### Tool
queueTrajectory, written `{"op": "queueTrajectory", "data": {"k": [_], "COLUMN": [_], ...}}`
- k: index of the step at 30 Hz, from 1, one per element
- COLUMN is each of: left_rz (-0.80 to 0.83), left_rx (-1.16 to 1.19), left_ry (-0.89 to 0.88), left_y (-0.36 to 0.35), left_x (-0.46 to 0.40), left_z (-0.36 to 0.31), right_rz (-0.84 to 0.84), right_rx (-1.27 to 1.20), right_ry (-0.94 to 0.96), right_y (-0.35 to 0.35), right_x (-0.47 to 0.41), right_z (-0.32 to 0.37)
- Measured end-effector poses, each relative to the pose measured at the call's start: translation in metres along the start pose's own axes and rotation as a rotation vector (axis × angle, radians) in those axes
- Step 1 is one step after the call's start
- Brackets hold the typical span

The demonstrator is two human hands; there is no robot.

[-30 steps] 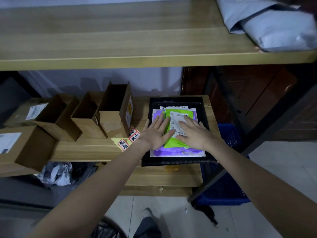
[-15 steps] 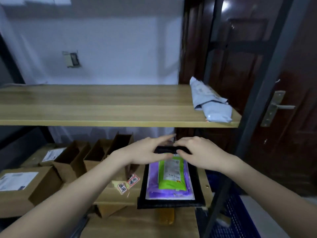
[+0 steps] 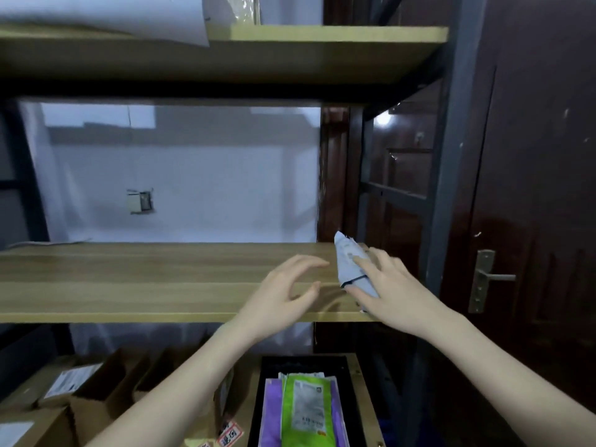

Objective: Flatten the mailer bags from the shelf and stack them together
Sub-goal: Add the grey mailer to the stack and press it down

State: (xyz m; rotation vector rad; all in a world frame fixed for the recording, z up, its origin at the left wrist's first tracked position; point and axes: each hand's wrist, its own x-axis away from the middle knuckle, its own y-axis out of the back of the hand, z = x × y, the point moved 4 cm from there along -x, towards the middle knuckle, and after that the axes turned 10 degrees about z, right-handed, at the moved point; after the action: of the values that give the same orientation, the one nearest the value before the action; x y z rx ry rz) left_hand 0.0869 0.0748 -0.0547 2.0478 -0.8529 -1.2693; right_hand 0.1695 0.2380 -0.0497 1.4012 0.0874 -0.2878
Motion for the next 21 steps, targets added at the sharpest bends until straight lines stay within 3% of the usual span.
{"op": "queueTrajectory", "data": {"k": [4,13,18,21], "left_rz": [0.058,0.153,0.151,0.238], "left_rx": [-0.062,-0.09,-0.268,-0.337], "left_ry": [0.014,0.069,-0.019,-0.031], "left_y": [-0.014,-0.023,-0.026,-0.032], "left_x": [0.002,0.007,0.012,0.016], "left_z": [0.002,0.007,0.008,0.017], "right_rz": [0.149,-0.002,-0.106,-0.092], "right_rx": [0.034,-0.066,-0.099,-0.136], "right_ry": [-0.084,0.091,0.136,0.159], "right_y": [-0.027,-0.025,-0.02,-0.021], "right_x": [0.002,0.033,0.042,0.044], "right_z": [-0.01,0.013,0.025,0.032]}}
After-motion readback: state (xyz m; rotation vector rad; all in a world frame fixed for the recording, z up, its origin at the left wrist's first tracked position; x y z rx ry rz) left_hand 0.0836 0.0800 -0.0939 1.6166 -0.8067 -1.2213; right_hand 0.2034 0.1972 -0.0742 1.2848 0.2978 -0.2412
